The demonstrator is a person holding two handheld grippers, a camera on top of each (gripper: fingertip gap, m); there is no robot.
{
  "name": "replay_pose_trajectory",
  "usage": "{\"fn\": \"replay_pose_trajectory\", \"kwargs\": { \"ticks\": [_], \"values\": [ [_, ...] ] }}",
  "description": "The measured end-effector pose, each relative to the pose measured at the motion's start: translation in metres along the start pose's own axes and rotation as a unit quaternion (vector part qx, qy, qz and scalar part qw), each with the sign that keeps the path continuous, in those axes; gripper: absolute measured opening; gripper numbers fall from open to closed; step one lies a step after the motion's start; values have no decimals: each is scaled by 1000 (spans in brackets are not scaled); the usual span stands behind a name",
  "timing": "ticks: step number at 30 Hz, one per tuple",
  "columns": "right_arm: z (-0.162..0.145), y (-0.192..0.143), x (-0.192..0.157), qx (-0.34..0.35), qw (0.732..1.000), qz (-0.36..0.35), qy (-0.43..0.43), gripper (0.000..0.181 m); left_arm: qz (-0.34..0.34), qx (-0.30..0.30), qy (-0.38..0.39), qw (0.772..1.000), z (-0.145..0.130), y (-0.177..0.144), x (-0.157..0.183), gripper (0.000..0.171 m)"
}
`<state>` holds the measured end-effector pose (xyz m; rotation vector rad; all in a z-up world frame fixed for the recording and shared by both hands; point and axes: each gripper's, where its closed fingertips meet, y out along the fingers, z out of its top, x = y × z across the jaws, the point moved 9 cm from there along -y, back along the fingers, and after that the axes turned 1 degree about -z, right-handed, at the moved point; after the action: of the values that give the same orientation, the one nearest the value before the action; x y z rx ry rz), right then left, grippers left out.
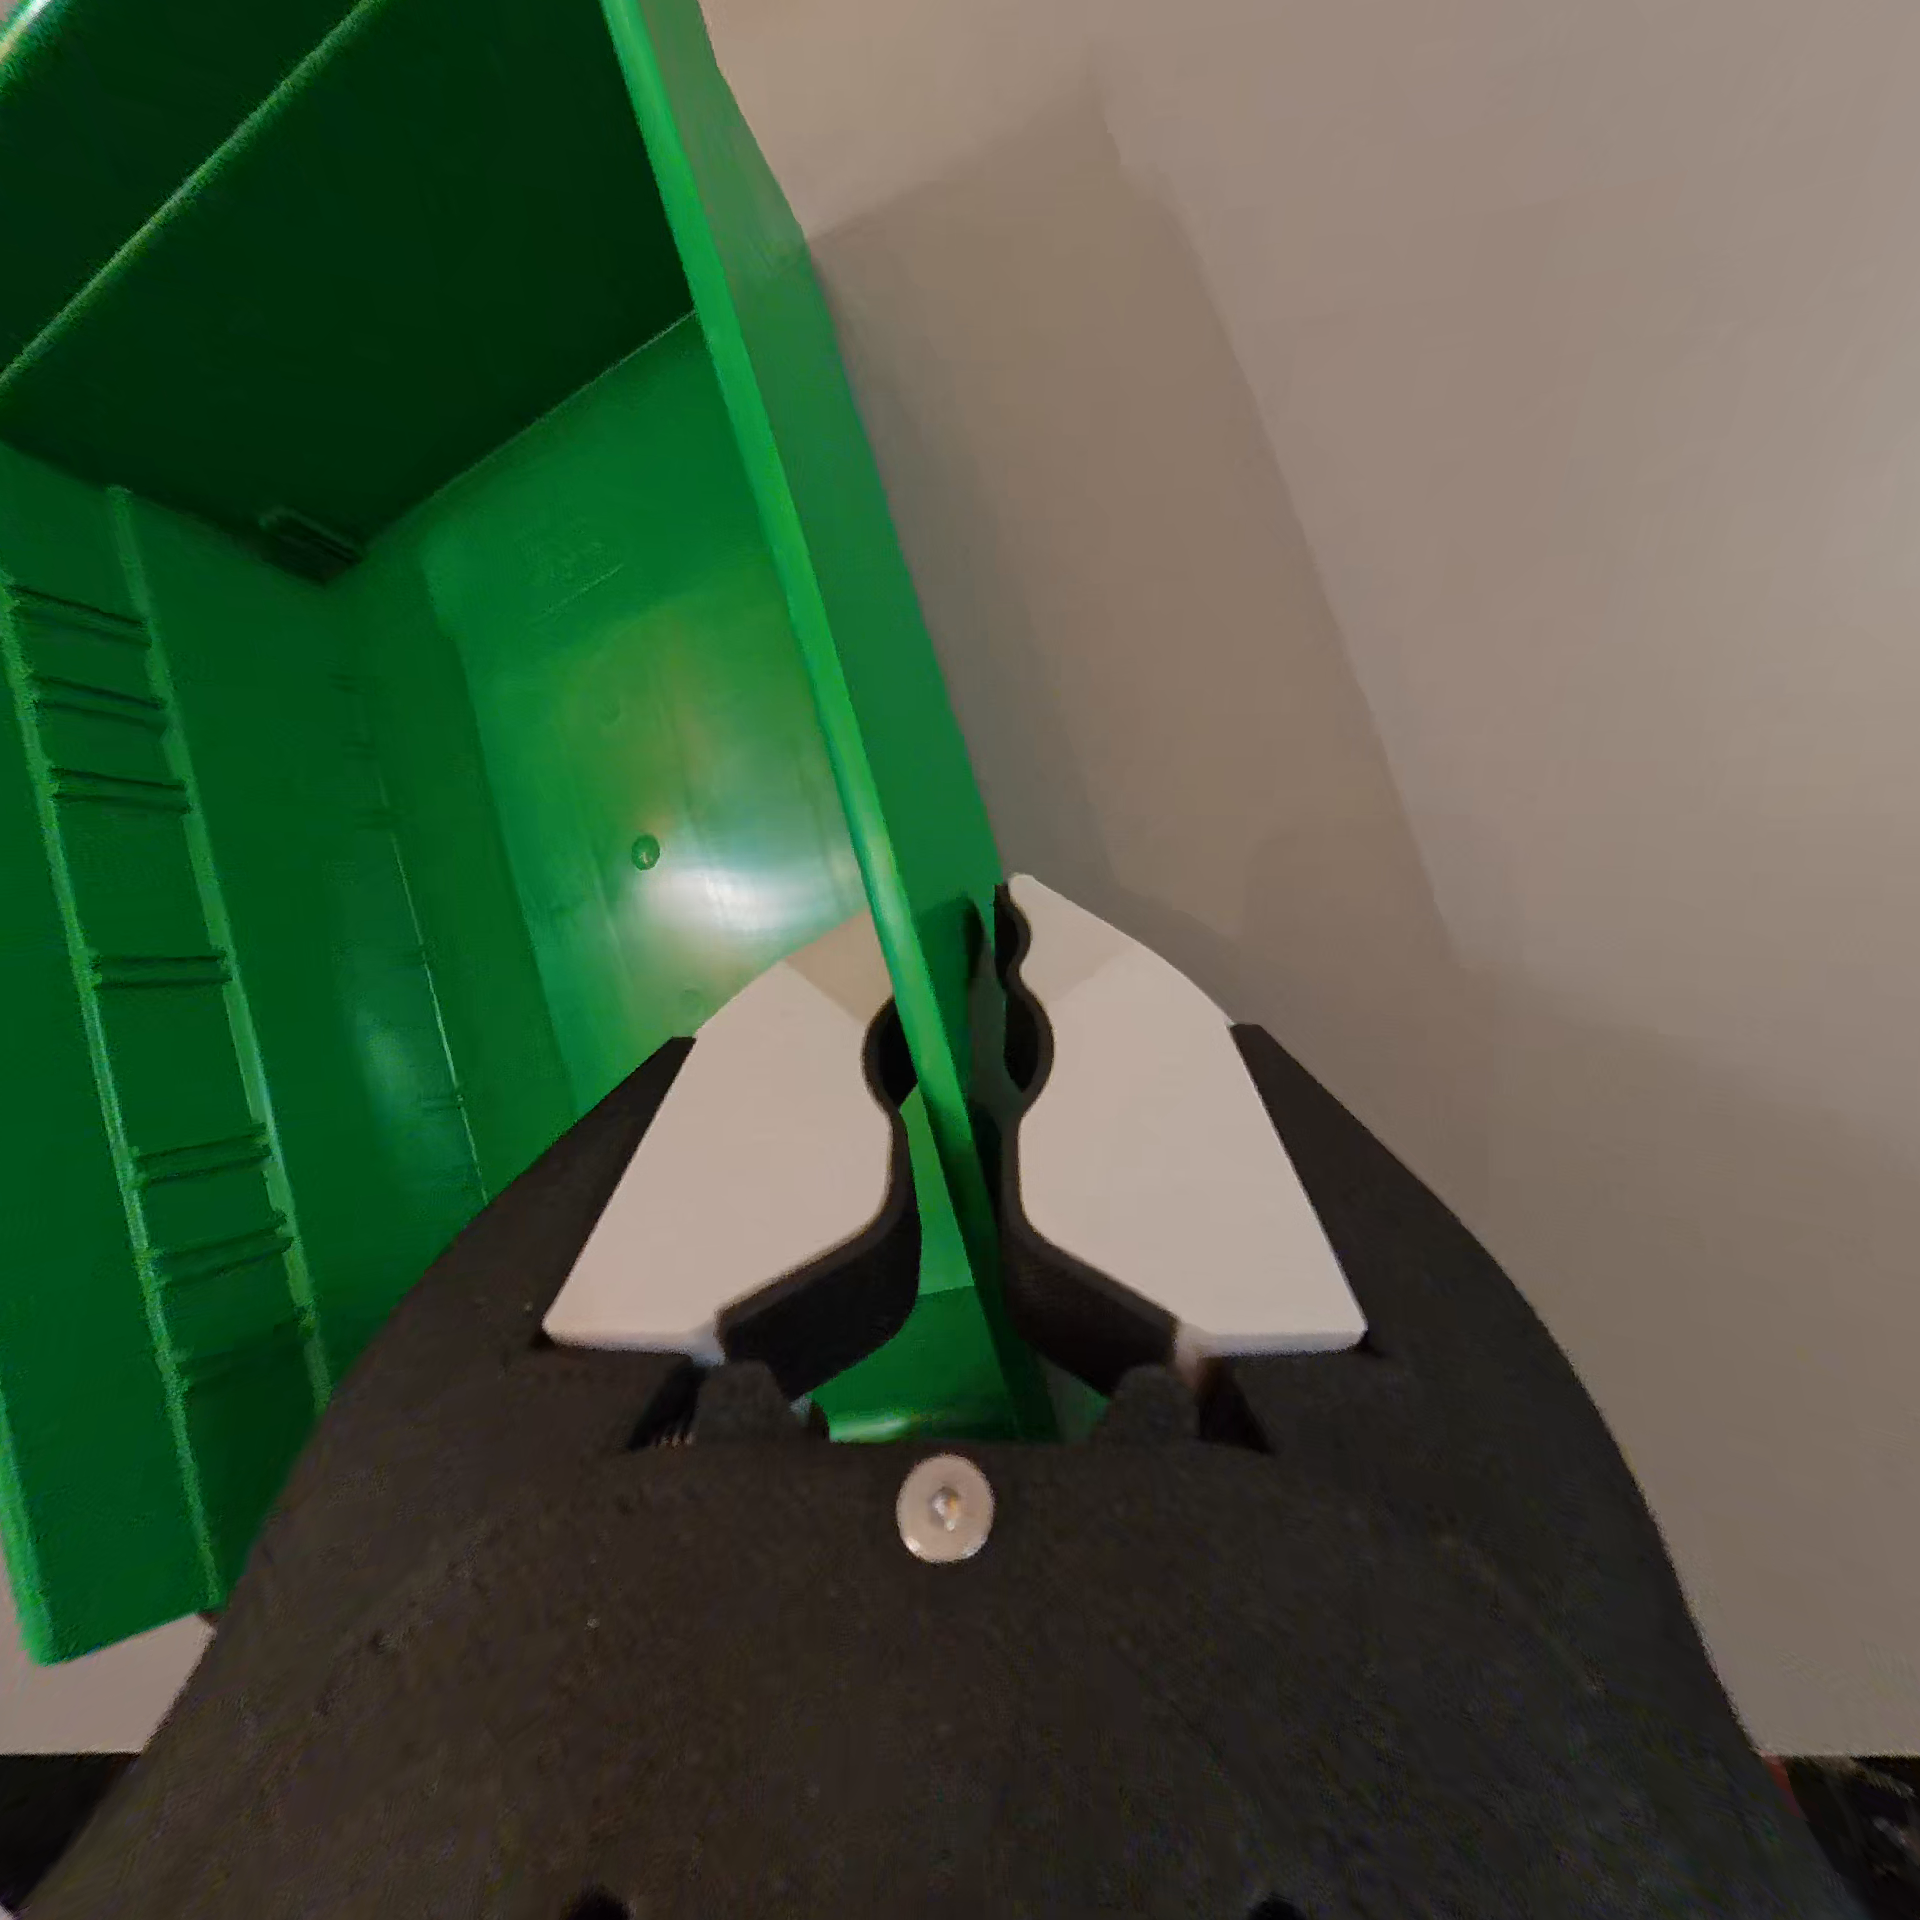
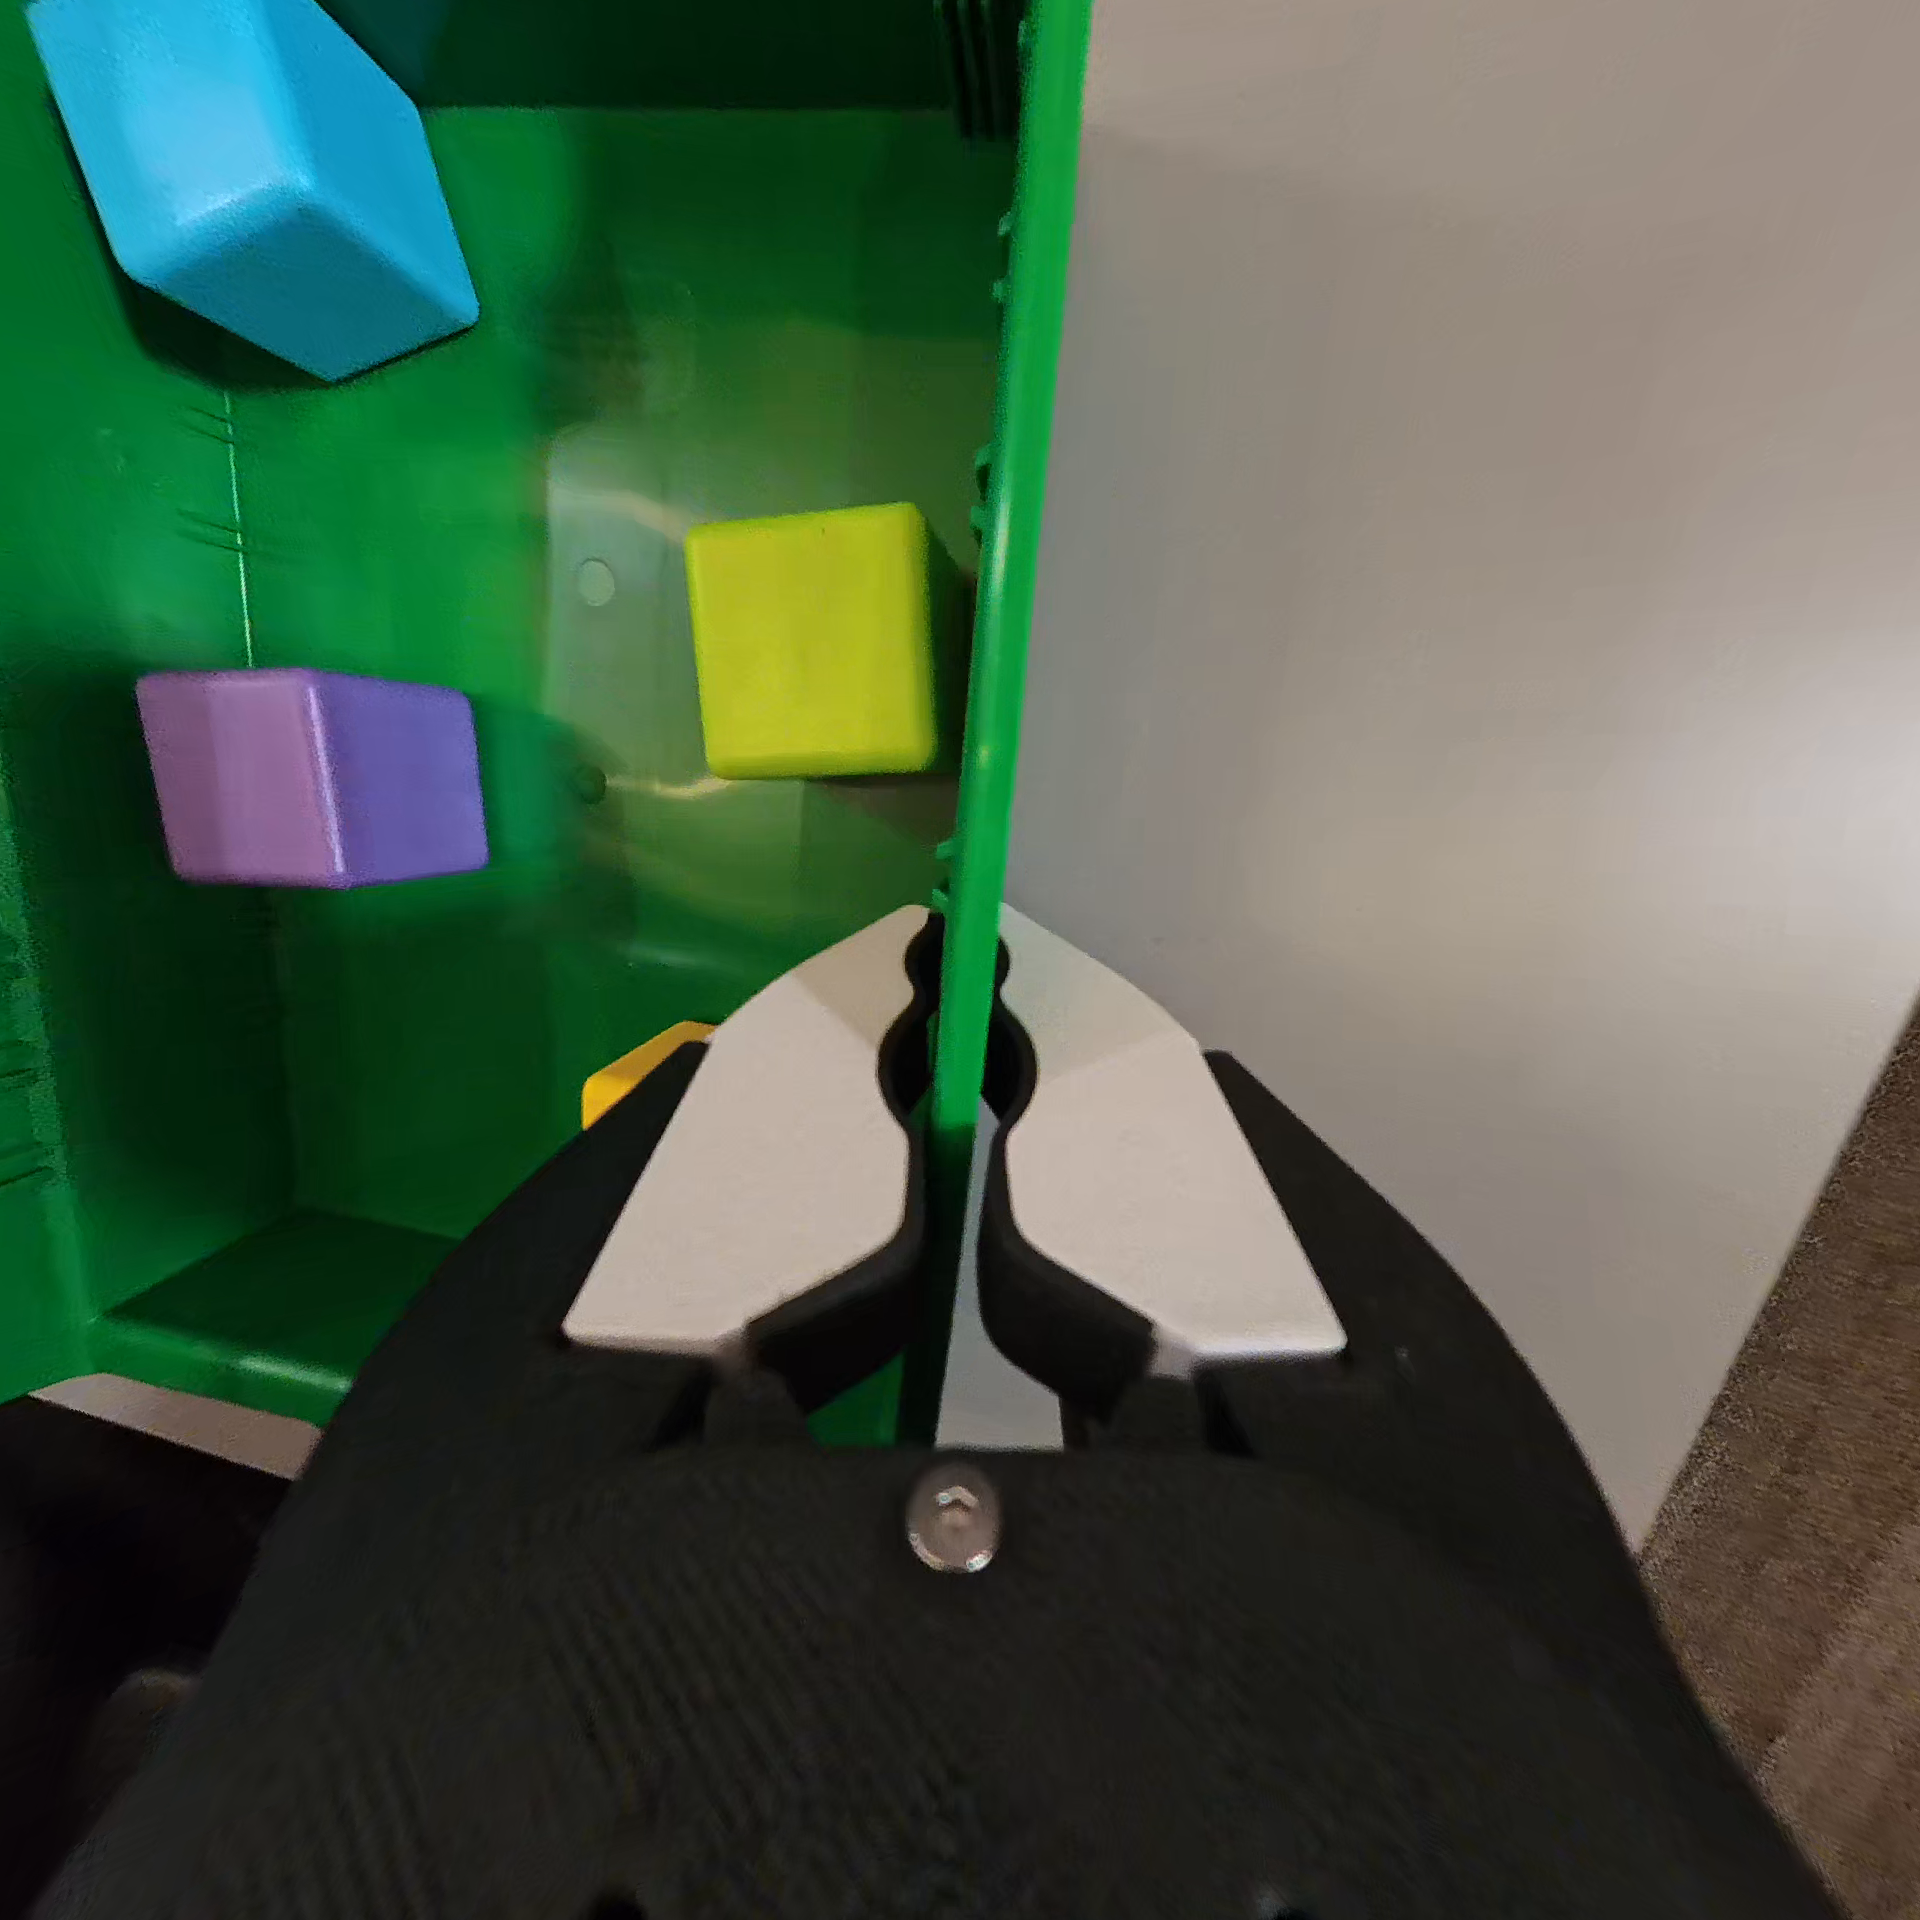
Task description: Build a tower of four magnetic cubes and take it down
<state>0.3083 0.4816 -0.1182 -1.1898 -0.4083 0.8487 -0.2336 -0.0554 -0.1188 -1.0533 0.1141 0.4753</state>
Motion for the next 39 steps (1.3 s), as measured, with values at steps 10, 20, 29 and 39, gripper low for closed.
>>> {"fn": "replay_pose_trajectory", "kwargs": {
  "ticks": [10,20,29,39],
  "values": [
    [24,31,-127,-9,999,52,-5,5,-34,86,-24,995,5,-35,-19,8],
    [81,84,-327,-23,993,70,-90,5,23,154,-13,988,4,-117,-42,8],
    [115,124,-505,-10,995,50,-85,5,20,168,-128,977,-60,-158,-96,7],
    [137,155,-667,4,986,142,-85,37,99,162,-155,970,-81,-173,-116,8]
  ]
}}
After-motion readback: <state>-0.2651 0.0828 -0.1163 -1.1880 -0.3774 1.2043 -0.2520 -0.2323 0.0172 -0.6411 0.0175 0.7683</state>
